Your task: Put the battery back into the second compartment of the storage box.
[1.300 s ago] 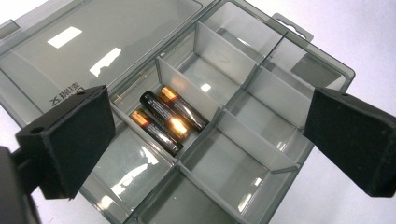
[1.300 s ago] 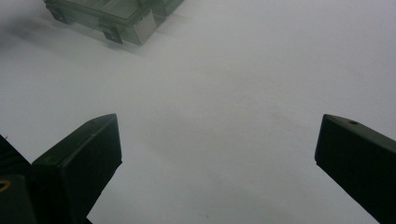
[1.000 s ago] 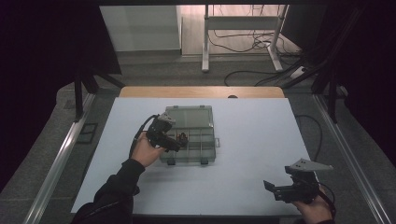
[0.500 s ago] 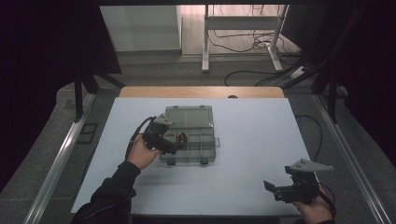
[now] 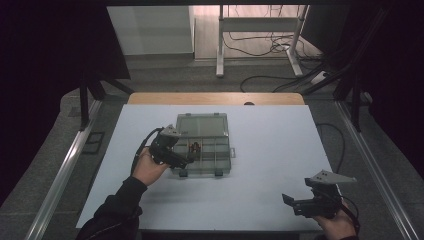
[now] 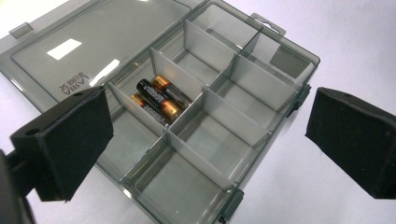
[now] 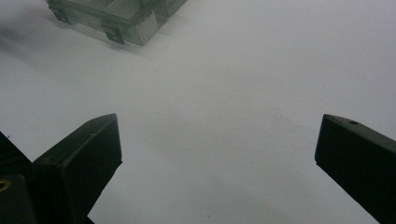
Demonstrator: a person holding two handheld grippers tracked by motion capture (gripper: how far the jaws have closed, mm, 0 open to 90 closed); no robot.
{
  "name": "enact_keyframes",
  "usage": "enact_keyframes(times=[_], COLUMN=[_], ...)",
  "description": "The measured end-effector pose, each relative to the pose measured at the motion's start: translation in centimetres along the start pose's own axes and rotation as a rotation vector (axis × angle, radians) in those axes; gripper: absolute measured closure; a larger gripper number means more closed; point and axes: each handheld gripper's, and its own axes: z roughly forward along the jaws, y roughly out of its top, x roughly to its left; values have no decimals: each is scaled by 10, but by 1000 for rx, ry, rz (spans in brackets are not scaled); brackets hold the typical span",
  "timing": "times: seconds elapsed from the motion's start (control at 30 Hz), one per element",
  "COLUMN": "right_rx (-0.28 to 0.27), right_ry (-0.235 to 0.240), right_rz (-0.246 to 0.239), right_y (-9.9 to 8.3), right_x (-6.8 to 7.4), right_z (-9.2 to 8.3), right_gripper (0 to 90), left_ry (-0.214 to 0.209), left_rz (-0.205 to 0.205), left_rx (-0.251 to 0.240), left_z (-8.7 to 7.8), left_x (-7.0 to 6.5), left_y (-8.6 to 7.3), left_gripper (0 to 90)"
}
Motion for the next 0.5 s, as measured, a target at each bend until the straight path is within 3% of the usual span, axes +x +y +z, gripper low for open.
enact_keyframes(times=[0.33, 0.5], right_rx=[1, 0], right_ry=[0, 1], right_rz=[-5, -7], right_y=[0, 0], right_x=[0, 1], right_z=[0, 0], right_gripper=[7, 7], left_ry=[12, 17], left_rz=[-3, 15], left_rx=[-9, -5], left_z=[-10, -13], left_x=[-5, -10], left_y=[-10, -15], left_gripper=[13, 18])
